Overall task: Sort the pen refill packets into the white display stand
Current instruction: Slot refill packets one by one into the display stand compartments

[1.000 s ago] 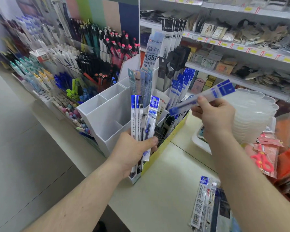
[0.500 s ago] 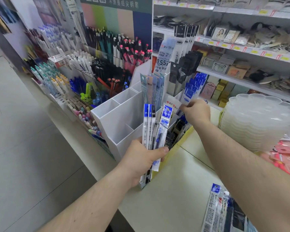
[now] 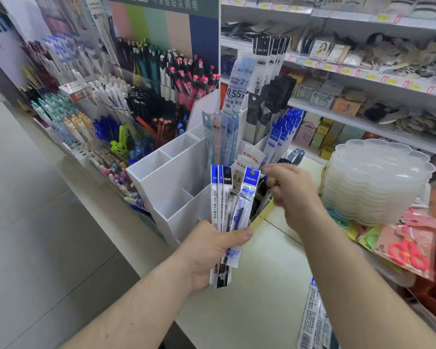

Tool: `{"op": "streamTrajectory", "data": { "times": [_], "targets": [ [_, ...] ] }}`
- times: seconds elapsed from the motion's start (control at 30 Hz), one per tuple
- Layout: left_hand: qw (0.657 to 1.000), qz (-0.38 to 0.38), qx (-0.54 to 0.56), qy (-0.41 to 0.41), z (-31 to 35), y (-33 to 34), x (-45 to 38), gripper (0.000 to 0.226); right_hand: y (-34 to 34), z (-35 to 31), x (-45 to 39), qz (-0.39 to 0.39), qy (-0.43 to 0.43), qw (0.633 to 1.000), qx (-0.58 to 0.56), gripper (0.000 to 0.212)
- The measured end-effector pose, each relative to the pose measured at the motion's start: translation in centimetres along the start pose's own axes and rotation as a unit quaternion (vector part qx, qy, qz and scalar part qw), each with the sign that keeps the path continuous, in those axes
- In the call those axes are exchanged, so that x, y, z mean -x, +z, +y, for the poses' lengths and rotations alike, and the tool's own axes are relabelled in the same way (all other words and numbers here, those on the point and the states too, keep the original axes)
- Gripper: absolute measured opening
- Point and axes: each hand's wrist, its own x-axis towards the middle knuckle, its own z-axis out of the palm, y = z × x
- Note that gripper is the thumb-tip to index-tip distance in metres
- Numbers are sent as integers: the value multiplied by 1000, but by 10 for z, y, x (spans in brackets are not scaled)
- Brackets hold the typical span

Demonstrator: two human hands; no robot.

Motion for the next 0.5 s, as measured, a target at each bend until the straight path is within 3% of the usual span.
{"op": "streamTrajectory", "data": {
  "times": [0.1,0.17,0.23,0.37,0.43,0.5],
  "targets": [
    [999,-24,-25,3,-7,0,-1,22,2,10,27,-116,24,993,-9,13],
    [999,-27,-29,5,-9,1,0,25,-6,14,34,-104,5,994,-30,12],
    [1000,-4,-24,13,-10,2,0,22,-24,19,33,5,-30,995,-90,16],
    [999,13,-32,28,-12,-2,0,29,-62,32,27,261,-117,950,-128,24],
    [999,11,-40,22,-13,-1,0,16,-66,43,26,303,-140,937,-102,26],
    [999,15,-47,20,-13,1,1,7,-63,53,20,293,-153,940,-87,28]
  ]
}}
